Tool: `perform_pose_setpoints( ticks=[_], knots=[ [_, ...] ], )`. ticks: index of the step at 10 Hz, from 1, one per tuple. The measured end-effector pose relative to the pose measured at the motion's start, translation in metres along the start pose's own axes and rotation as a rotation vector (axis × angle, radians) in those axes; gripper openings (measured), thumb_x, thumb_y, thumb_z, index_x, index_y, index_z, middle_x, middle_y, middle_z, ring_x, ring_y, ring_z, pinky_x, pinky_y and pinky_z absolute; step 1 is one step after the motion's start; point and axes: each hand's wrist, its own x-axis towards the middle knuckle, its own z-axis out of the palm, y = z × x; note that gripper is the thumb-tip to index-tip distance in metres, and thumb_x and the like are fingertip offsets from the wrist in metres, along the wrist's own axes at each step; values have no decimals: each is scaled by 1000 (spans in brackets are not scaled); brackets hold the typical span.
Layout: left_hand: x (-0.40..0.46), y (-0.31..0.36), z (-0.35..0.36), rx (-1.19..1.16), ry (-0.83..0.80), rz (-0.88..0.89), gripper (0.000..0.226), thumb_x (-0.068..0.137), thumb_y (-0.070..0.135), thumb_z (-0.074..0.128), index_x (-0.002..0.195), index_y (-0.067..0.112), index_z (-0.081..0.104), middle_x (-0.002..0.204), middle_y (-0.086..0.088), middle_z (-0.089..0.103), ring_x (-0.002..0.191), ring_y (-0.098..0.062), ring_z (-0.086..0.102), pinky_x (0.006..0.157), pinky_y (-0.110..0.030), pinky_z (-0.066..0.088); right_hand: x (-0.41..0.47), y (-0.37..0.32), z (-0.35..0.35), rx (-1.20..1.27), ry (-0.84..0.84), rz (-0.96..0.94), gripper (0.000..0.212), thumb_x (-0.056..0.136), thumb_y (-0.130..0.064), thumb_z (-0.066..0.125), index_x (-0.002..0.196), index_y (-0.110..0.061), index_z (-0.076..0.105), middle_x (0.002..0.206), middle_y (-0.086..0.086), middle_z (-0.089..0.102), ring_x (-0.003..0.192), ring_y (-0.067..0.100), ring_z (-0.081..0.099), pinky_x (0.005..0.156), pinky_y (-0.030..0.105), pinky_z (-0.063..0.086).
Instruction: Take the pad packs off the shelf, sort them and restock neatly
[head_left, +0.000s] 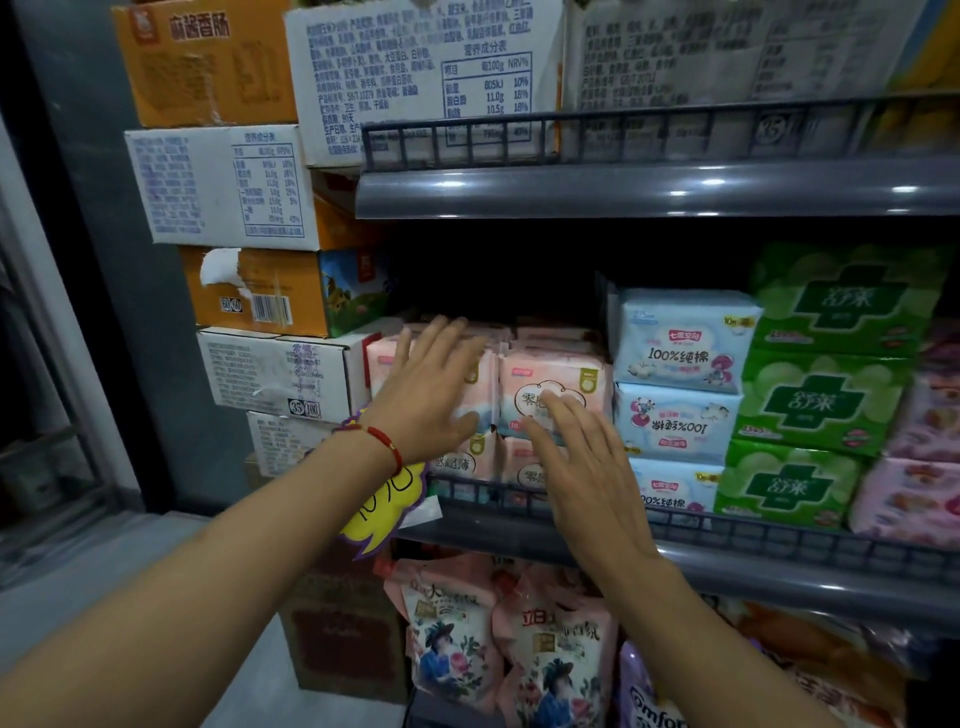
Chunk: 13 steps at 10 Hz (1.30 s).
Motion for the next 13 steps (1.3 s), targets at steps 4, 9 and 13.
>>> perform_pose_setpoints(
  ticks=[4,9,13],
  knots=[
    [-32,97,56,60,-24,152,76,87,24,62,156,29,30,166,-14,15,155,-35,9,123,-57,19,-16,89,-35,-118,32,112,86,98,-27,56,165,-21,3,171,9,-12,158,32,-9,125,58,16],
    [-28,122,45,83,-2,79,61,76,20,66,135,24,50,146,-15,41,135,-36,39,109,-52,40,-19,114,-43,-190,-3,7,110,74,11,67,164,-19,11,172,7,-7,158,31,-6,127,46,10],
    [-32,137,25,-26,101,-23,54,73,17,74,125,21,62,140,-14,48,131,-35,44,98,-52,49,-45,132,-76,-97,65,27,71,90,-8,66,154,-19,39,172,9,7,158,29,5,125,50,22]
  ],
)
